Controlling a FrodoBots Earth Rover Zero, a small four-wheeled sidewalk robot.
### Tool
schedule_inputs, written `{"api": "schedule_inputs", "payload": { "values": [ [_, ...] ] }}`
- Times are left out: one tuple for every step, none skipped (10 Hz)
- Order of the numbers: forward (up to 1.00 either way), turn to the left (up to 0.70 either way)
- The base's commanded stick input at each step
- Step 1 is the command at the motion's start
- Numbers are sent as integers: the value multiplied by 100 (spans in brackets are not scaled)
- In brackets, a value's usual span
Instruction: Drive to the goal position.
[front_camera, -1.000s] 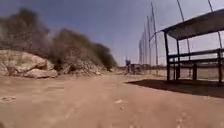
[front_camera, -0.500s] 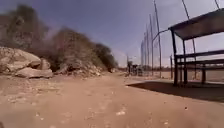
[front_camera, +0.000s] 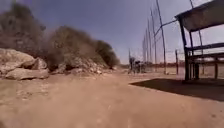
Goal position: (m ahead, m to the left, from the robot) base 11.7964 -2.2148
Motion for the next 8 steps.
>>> {"api": "schedule_inputs", "payload": {
  "values": [
    [100, 0],
    [100, 0],
    [100, 0],
    [100, 0],
    [100, 0],
    [100, 0],
    [100, 0],
    [100, 0]
  ]
}}
